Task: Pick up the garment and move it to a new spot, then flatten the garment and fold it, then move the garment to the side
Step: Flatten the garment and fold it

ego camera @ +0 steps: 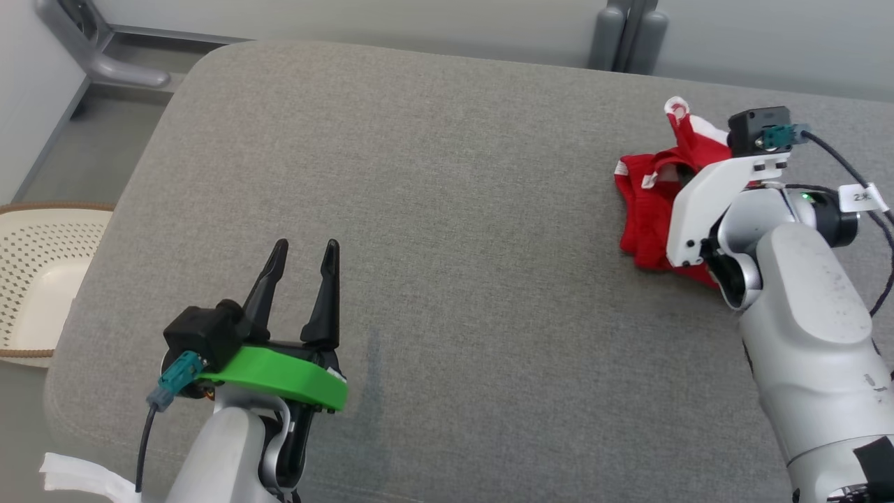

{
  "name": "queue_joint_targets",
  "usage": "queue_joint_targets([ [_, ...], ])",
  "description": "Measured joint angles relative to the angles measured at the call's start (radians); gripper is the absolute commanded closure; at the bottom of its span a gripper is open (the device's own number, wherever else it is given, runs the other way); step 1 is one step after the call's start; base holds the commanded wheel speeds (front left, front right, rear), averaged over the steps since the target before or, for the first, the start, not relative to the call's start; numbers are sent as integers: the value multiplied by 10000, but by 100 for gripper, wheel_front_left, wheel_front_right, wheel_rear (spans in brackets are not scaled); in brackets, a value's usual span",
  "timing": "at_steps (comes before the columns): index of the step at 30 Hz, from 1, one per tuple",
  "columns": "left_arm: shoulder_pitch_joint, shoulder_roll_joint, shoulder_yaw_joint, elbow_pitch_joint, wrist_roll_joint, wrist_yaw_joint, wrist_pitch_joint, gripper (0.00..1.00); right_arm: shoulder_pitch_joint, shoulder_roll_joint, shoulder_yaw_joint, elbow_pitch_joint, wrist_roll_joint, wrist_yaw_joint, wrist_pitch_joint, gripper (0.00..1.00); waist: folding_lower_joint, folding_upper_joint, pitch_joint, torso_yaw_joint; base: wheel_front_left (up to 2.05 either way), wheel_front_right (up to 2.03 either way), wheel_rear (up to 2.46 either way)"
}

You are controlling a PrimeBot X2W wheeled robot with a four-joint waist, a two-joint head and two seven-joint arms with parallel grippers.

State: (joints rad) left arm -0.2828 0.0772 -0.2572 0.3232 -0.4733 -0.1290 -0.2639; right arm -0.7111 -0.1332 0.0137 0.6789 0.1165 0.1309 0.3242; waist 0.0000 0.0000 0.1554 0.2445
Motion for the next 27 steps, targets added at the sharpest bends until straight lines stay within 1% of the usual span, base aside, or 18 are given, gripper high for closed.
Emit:
queue_joint_targets([
  [5,-14,-17,-36,4,-21,0,0,0,-83,360,128,569,-244,0,79,100,0,0,114,195,0,0,0],
  [6,-18,-19,-42,2,-23,0,0,0,-109,395,84,675,-314,0,48,25,0,0,141,226,0,0,0],
  [7,-26,-27,-52,2,-23,0,0,0,-124,430,31,765,-330,0,-29,0,0,0,162,255,0,0,0],
  [10,-37,-40,-40,4,-23,0,0,0,-201,535,2,901,-330,0,-410,0,0,0,204,312,0,0,0],
  [11,-37,-40,-15,6,-23,0,0,0,-286,593,-2,894,-157,0,-568,0,0,0,205,307,0,0,0],
  [12,-37,-42,0,4,-23,0,0,0,-360,629,52,857,157,0,-637,0,0,0,202,297,0,0,0],
  [14,-37,-46,25,8,-23,0,0,0,-461,698,606,531,1384,-2,-725,0,0,0,179,268,0,0,0],
  [16,-35,-61,61,10,-23,0,0,0,-478,754,913,111,2157,-2,-817,0,0,0,140,230,0,0,0],
  [18,-12,-63,102,15,-21,0,0,0,-462,397,1143,-424,2449,10,-1118,0,0,0,66,173,0,0,0],
  [21,19,-56,140,25,-17,0,0,0,-148,-433,976,-1026,2372,2,-1779,0,0,0,-67,63,0,0,0],
  [23,77,-31,198,50,-8,0,0,0,216,-757,754,-1325,2046,0,-2288,0,0,0,-170,-19,0,0,0],
  [27,283,31,330,136,12,0,0,0,1263,-965,-2,-1983,1147,4,-3267,0,0,0,-404,-245,0,0,0],
])
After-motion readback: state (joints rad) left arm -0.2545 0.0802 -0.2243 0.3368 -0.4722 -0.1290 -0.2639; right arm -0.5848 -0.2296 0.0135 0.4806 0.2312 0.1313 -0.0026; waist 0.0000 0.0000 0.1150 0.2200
